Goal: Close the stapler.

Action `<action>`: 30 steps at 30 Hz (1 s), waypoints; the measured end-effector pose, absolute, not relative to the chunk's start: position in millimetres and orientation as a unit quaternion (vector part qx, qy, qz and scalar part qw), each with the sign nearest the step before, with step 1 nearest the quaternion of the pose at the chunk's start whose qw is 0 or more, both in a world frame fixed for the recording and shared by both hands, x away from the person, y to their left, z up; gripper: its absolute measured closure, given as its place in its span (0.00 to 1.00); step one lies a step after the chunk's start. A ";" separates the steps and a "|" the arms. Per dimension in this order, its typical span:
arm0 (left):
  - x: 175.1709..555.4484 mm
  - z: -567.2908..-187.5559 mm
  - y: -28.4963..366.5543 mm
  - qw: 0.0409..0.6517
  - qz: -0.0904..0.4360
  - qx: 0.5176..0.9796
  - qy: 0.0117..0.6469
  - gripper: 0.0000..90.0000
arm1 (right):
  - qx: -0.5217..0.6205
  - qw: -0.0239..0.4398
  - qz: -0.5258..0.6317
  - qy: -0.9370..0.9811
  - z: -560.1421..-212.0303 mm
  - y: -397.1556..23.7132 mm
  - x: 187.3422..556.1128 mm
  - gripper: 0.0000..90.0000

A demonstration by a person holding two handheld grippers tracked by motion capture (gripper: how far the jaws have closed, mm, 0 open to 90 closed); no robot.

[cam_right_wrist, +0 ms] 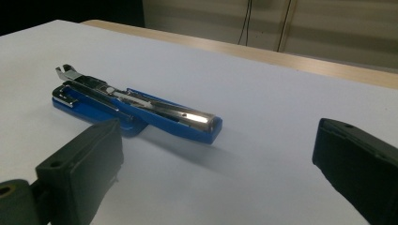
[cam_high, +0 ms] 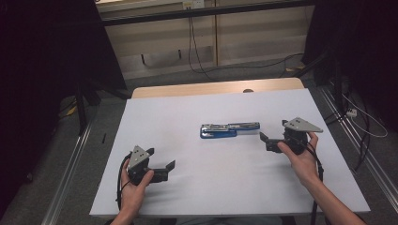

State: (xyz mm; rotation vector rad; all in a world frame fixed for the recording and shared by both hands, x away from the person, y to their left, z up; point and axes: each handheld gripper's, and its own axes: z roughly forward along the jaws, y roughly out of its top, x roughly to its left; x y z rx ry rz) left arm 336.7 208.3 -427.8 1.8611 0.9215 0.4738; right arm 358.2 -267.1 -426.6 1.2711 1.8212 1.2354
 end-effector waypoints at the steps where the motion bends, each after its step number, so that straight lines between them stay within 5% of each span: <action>1: 336.8 -427.6 208.4 0.485 0.196 0.764 0.377 0.04 | 0.479 0.292 0.466 0.684 -427.5 -268.9 357.1 0.02; 9: 339.8 -427.5 201.7 0.479 0.204 0.771 0.366 0.04 | 0.478 0.282 0.463 0.691 -434.4 -273.1 354.0 0.06; 21: 353.2 -432.1 183.3 0.482 0.186 0.778 0.358 0.07 | 0.460 0.268 0.487 0.693 -437.3 -271.5 352.7 0.45; 30: 367.4 -429.4 167.8 0.485 0.178 0.778 0.357 0.06 | 0.450 0.250 0.485 0.707 -441.2 -266.2 356.2 0.64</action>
